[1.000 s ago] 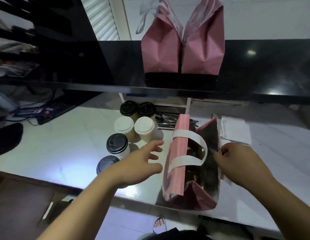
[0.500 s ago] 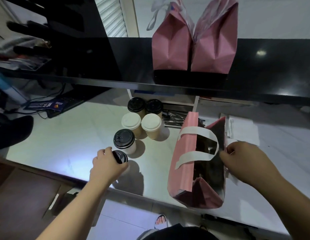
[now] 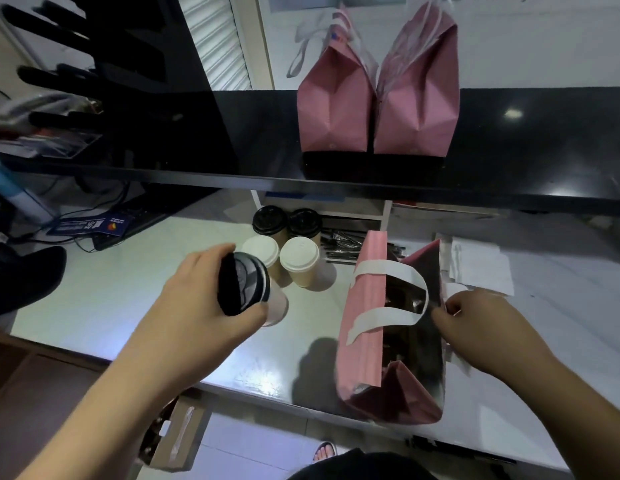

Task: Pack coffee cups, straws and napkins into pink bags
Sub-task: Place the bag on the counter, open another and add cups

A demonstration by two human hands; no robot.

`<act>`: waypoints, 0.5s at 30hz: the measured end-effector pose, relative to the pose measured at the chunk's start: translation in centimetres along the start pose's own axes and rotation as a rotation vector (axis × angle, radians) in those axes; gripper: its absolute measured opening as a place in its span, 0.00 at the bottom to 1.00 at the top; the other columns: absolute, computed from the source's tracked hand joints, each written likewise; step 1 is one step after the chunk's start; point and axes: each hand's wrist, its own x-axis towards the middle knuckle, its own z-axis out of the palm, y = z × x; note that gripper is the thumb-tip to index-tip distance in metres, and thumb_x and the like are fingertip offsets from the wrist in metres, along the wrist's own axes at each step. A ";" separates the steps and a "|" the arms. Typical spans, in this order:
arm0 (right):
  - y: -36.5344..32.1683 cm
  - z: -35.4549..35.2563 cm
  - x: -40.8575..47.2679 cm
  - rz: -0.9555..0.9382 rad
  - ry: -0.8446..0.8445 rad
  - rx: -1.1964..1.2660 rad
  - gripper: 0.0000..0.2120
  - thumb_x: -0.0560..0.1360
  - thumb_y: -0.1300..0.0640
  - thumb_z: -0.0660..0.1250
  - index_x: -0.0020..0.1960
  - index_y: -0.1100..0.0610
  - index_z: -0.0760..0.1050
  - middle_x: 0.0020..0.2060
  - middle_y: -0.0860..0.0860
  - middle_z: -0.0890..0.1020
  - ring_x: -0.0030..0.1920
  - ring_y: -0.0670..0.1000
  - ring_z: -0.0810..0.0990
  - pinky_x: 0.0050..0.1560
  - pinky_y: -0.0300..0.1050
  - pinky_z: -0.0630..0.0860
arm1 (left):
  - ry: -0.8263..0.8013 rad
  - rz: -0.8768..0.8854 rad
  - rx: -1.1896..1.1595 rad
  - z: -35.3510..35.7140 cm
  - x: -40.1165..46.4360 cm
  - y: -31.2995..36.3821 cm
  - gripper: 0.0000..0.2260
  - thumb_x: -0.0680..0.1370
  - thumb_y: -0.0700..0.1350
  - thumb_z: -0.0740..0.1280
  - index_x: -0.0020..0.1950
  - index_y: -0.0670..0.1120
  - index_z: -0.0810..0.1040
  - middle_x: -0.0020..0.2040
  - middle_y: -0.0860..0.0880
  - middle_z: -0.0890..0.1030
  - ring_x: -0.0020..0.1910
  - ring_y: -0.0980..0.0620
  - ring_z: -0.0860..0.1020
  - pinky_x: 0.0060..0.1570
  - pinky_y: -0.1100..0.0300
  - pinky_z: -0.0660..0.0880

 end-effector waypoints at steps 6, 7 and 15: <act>0.4 -0.5 -0.6 -0.011 -0.034 0.025 0.19 0.81 0.41 0.62 0.41 0.52 0.78 0.32 0.47 0.82 0.32 0.46 0.81 0.29 0.42 0.72 | 0.018 0.420 -0.157 0.7 1.4 10.7 0.39 0.71 0.61 0.72 0.79 0.61 0.59 0.72 0.65 0.63 0.71 0.62 0.66 0.65 0.65 0.66; 0.6 -0.6 -0.7 -0.015 -0.045 0.040 0.17 0.81 0.39 0.62 0.46 0.50 0.79 0.35 0.46 0.83 0.34 0.45 0.81 0.31 0.41 0.72 | -0.018 0.465 -0.144 1.8 2.1 12.0 0.39 0.72 0.60 0.73 0.80 0.60 0.59 0.73 0.64 0.62 0.73 0.60 0.65 0.68 0.62 0.68; 2.0 -1.8 -1.5 0.032 -0.070 0.090 0.16 0.82 0.45 0.60 0.42 0.50 0.78 0.31 0.48 0.84 0.31 0.49 0.83 0.32 0.47 0.80 | -0.360 0.554 0.158 11.0 6.8 16.0 0.39 0.72 0.58 0.73 0.79 0.53 0.61 0.73 0.50 0.68 0.70 0.44 0.69 0.66 0.48 0.74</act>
